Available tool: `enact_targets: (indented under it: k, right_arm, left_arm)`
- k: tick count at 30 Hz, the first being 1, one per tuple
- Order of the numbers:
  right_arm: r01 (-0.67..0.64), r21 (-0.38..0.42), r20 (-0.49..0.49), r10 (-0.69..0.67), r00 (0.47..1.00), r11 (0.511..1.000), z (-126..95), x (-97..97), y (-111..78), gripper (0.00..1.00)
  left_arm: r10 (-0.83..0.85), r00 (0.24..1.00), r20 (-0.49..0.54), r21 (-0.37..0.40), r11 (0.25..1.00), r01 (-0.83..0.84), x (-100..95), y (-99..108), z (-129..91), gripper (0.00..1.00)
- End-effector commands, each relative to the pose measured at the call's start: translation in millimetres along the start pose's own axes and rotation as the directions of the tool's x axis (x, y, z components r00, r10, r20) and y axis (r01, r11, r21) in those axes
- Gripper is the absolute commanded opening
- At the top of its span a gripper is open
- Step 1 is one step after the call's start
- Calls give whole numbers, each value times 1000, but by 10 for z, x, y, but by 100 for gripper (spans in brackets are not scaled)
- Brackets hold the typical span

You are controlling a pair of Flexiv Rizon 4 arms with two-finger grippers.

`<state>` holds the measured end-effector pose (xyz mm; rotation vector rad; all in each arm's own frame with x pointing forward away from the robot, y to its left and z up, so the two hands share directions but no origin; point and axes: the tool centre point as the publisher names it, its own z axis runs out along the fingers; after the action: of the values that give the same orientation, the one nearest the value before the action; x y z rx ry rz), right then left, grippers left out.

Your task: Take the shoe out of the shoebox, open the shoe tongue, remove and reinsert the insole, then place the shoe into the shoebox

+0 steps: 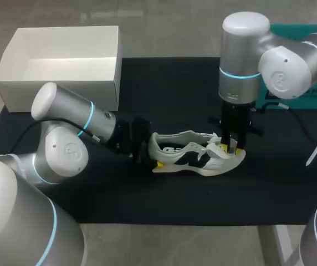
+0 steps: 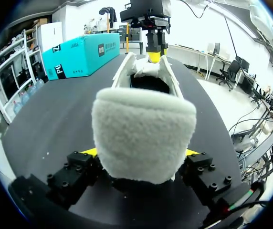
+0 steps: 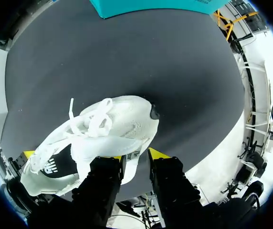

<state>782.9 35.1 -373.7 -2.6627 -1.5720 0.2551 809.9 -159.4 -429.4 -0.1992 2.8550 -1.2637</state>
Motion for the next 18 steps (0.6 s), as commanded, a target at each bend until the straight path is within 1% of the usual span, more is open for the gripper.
enact_targets:
  k: [1, 7, 10, 14, 18]
  right_arm:
    - [-13, -24, 7, 13, 1000, 1000, -146, -99, -67, 100]
    - [-41, -76, 21, 43, 999, 996, -428, -253, -153, 100]
    - [-52, -98, 22, 54, 998, 994, -549, -324, -160, 100]
    - [-57, -139, 10, 59, 998, 989, -731, -392, -171, 100]
    - [-36, -203, 1, 37, 999, 979, -961, -416, -199, 100]
  left_arm:
    - [0, 1000, 0, -2, 1000, 0, -8, 8, 6, 0]
    - [0, 1000, 0, -2, 1000, 0, -8, 8, 6, 0]
    - [0, 1000, 0, -2, 1000, 0, -8, 8, 6, 0]
    - [0, 1000, 0, -2, 1000, 0, -8, 8, 6, 0]
    - [0, 1000, 0, -2, 1000, 0, -8, 8, 6, 0]
